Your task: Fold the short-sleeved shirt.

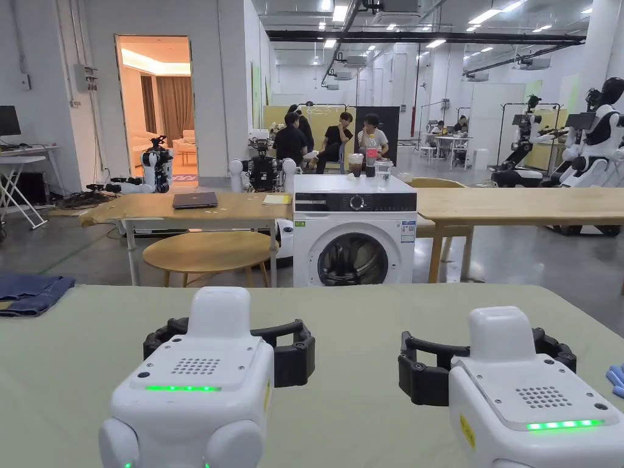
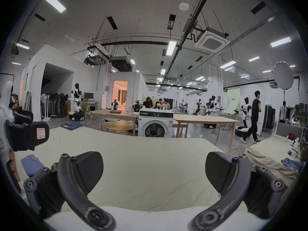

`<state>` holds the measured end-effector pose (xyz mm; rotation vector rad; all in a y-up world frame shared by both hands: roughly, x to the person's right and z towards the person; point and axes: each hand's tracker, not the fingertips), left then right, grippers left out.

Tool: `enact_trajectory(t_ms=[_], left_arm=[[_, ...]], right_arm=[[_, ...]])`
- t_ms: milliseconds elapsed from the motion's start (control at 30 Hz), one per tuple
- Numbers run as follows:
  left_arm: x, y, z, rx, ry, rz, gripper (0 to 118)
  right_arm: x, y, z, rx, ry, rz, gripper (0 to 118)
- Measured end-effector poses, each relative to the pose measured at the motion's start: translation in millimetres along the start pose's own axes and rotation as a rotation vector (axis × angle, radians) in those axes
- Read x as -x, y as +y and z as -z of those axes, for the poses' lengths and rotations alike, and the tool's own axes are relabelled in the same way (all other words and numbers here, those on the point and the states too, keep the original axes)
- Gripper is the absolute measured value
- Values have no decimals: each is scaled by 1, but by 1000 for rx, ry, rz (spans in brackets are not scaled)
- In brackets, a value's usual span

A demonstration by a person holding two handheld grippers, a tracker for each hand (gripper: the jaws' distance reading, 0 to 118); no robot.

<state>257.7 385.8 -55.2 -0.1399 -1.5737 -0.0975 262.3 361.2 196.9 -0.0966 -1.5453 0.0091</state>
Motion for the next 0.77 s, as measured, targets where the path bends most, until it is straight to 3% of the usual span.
enact_trajectory(t_ms=[100,233,767], left_arm=[[1,0,0,-15,13,-15,117],[-7,1,1,7,117,69,117],[-3,1,4,7,80,55,117]], right_arm=[[0,1,-1,-3,2,5,118],[0,2,-2,-4,7,4,118],[0,0,-4,2,13,8,118]])
